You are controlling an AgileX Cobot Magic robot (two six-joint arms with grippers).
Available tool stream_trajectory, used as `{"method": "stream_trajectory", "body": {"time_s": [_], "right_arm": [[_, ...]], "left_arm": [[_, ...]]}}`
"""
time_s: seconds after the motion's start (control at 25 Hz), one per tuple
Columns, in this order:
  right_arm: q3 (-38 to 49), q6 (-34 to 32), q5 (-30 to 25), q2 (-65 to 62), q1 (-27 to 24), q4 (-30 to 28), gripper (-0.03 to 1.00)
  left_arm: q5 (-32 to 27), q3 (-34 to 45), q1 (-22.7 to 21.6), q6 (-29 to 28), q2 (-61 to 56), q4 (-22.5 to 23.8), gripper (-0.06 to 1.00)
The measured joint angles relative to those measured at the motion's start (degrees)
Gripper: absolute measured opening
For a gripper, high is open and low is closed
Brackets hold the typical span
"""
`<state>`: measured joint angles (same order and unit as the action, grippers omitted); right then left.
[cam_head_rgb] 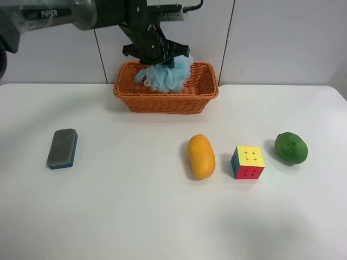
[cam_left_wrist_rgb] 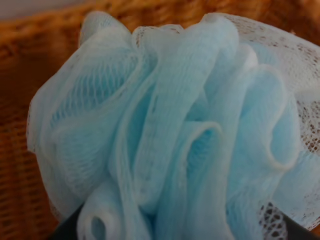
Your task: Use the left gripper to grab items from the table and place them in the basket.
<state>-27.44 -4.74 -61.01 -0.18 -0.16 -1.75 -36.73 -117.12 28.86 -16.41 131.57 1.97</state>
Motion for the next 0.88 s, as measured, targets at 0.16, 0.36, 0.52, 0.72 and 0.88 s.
{"method": "stream_trajectory", "body": {"time_s": [0.16,0.36,0.52,0.72,0.88], "right_arm": [[0.0,0.0,0.0,0.0,0.0,0.0,0.99],[0.0,0.0,0.0,0.0,0.0,0.0,0.99],[0.0,0.0,0.0,0.0,0.0,0.0,0.99],[0.0,0.0,0.0,0.0,0.0,0.0,0.99],[0.0,0.0,0.0,0.0,0.0,0.0,0.99]], "left_arm": [[0.92,0.0,0.0,0.0,1.8,-0.12,0.39],[2.53,0.0,0.0,0.0,1.8,-1.48,0.61],[2.4,0.0,0.0,0.0,1.8,-1.6,0.95],[-1.43,0.06,0.0,0.0,-0.89,-1.6,0.99],[-8.87,0.06,0.0,0.02,-6.86,-1.63,0.99]]}}
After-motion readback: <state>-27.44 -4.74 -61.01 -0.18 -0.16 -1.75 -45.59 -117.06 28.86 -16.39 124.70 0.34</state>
